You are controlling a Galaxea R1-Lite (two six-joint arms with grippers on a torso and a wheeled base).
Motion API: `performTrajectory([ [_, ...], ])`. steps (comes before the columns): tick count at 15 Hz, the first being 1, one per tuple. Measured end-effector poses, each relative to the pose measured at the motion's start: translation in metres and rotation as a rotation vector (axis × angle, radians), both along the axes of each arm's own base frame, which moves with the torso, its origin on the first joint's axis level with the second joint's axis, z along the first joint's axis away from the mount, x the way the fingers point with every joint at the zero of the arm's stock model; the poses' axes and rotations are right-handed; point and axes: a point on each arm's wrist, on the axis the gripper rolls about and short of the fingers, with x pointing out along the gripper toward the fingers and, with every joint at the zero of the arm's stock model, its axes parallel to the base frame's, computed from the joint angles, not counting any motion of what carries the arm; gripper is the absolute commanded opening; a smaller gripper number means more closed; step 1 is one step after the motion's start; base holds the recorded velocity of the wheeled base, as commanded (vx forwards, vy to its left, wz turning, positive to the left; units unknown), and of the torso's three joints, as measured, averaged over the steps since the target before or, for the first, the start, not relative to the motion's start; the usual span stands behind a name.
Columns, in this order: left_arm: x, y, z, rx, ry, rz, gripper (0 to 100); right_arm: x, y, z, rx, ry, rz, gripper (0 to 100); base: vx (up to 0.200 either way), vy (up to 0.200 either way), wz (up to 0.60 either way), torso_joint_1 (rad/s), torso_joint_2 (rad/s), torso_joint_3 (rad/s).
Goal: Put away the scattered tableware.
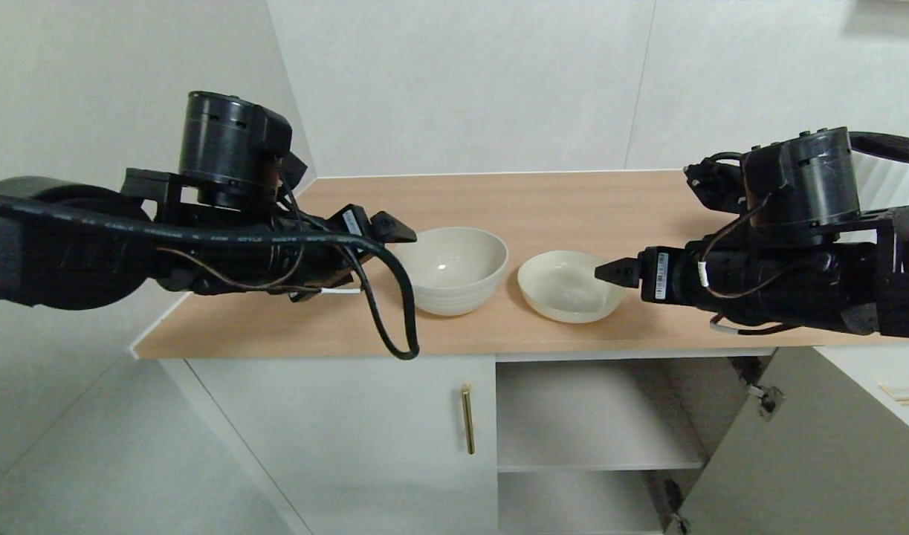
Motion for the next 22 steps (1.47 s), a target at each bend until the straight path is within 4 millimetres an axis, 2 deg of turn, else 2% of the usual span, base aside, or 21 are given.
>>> performTrajectory([
  [5,0.019,-0.01,-0.018,0.005,0.032,0.013,100,0.001,0.0,-0.001,-0.001,0.002,-0.001,100,0.0,0.0,0.0,0.0,0.0,0.0],
  [6,0.021,-0.013,-0.022,0.008,0.04,0.009,0,0.001,0.0,-0.001,-0.001,0.002,0.0,100,0.0,0.0,0.0,0.0,0.0,0.0],
  [11,0.021,-0.017,-0.024,0.013,0.047,0.001,0,0.001,0.0,-0.001,-0.001,0.002,-0.001,100,0.0,0.0,0.0,0.0,0.0,0.0],
  [16,0.015,-0.015,-0.018,0.005,0.032,-0.002,0,0.003,0.001,-0.002,-0.005,0.002,-0.016,100,0.0,0.0,0.0,0.0,0.0,0.0],
  [19,0.008,-0.015,-0.012,-0.001,0.018,-0.012,0,0.017,0.007,-0.013,-0.063,0.005,-0.121,100,0.0,0.0,0.0,0.0,0.0,0.0],
  [22,0.006,-0.014,-0.009,-0.004,0.011,-0.012,0,0.03,0.015,-0.025,-0.088,0.022,-0.147,100,0.0,0.0,0.0,0.0,0.0,0.0],
])
